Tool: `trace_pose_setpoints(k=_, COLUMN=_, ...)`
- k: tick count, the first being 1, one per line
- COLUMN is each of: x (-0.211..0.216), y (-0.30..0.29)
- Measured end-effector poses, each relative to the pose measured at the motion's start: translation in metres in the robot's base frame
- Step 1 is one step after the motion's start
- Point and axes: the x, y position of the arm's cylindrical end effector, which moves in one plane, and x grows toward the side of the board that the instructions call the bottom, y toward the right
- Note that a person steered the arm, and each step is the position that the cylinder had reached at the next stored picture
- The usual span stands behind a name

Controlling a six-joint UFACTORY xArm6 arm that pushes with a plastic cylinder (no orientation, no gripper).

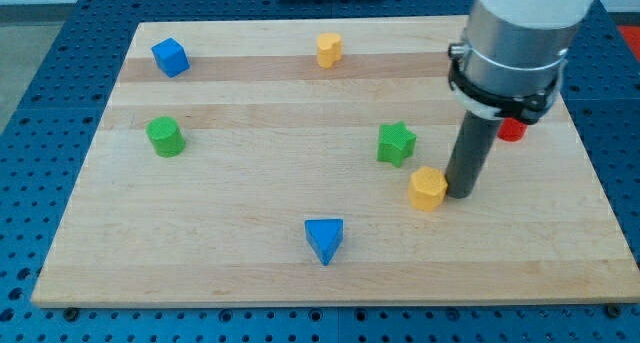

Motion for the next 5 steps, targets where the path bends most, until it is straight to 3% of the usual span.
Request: trace_pose_setpoints(k=5, x=0.009, y=-0.106)
